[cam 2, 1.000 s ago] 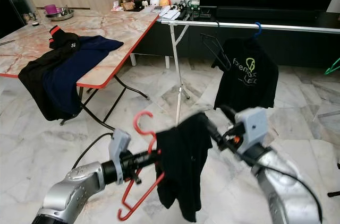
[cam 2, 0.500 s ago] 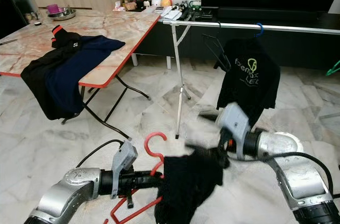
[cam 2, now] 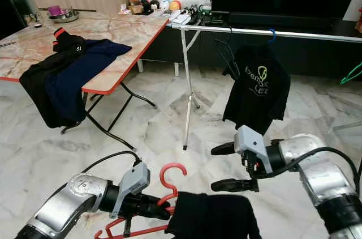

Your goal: Hang hanger

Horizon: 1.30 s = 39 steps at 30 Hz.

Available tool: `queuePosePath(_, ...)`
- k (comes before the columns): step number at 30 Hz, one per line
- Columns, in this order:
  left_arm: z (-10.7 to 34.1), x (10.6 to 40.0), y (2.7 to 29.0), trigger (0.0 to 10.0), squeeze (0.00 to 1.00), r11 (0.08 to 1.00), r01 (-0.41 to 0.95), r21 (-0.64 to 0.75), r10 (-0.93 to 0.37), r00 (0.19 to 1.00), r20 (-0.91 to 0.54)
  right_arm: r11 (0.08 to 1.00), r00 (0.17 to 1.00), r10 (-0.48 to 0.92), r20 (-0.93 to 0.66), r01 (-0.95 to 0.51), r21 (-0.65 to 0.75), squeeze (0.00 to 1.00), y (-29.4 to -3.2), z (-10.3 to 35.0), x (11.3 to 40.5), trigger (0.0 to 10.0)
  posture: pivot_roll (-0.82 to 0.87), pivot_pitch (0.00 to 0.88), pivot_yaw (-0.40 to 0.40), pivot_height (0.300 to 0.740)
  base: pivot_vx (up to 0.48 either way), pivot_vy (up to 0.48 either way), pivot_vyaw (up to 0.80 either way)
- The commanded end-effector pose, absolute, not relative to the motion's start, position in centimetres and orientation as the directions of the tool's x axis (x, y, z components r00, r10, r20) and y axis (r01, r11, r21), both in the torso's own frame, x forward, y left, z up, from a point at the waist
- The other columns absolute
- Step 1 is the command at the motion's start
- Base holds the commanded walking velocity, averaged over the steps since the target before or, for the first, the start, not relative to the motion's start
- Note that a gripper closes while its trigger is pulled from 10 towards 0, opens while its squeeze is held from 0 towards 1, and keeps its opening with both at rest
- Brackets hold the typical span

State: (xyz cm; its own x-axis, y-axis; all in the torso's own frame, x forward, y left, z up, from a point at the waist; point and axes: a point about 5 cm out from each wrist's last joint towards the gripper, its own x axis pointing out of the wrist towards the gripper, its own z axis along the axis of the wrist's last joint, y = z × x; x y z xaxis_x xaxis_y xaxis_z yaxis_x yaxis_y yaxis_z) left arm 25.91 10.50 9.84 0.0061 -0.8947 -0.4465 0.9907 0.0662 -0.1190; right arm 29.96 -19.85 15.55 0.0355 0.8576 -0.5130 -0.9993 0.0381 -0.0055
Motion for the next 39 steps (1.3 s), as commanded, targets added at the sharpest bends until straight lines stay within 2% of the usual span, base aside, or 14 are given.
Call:
queuePosePath(1,10.8,26.1,10.2,10.0,0.00,0.018,0.998,-0.067,-0.895,-0.014,-0.445,-0.014,-0.012,0.850,-0.526,-1.000,0.000,0.60,-19.3,15.5,30.0,10.0,0.04,0.027,-0.017,0.740,0.000,0.000,0.00)
queuePosePath(2,10.8,26.1,10.1,10.0,0.00,0.011,0.998,-0.067,-0.894,-0.020,-0.447,-0.033,-0.027,0.848,-0.530,-0.999,-0.001,0.00,-19.1,15.3,30.0,10.0,0.04,0.025,-0.017,0.740,0.000,0.000,0.00)
queuePosePath(10,11.2,26.4,9.5,10.0,0.00,-0.003,0.999,-0.042,-0.898,-0.021,-0.439,-0.122,-0.132,0.810,-0.572,-0.991,0.055,0.00,-17.6,12.5,29.5,10.0,0.05,0.015,-0.025,0.740,0.000,0.000,0.00)
queuePosePath(28,11.1,26.2,8.8,10.0,0.00,-0.008,0.999,-0.041,-0.902,-0.025,-0.432,-0.049,-0.089,0.831,-0.549,-0.995,0.087,0.00,-16.6,9.5,30.0,10.0,0.07,0.000,-0.042,0.740,0.000,0.000,0.00)
queuePosePath(29,11.1,26.2,8.8,10.0,0.00,-0.004,0.999,-0.042,-0.902,-0.022,-0.431,-0.044,-0.087,0.837,-0.540,-0.995,0.093,0.00,-16.4,9.4,30.1,7.5,0.07,0.000,-0.042,0.740,0.000,0.000,0.00)
queuePosePath(31,11.1,26.3,8.8,10.0,0.00,-0.002,0.999,-0.043,-0.903,-0.020,-0.429,-0.041,-0.088,0.840,-0.536,-0.994,0.099,0.00,-16.4,9.4,30.2,0.0,0.08,0.005,-0.045,0.740,0.000,0.000,0.00)
queuePosePath(39,11.1,26.4,8.8,10.0,0.00,0.005,0.999,-0.043,-0.904,-0.014,-0.427,-0.040,-0.091,0.824,-0.559,-0.994,0.103,0.00,-16.5,9.0,30.3,0.0,0.07,0.015,-0.047,0.740,0.000,0.000,0.00)
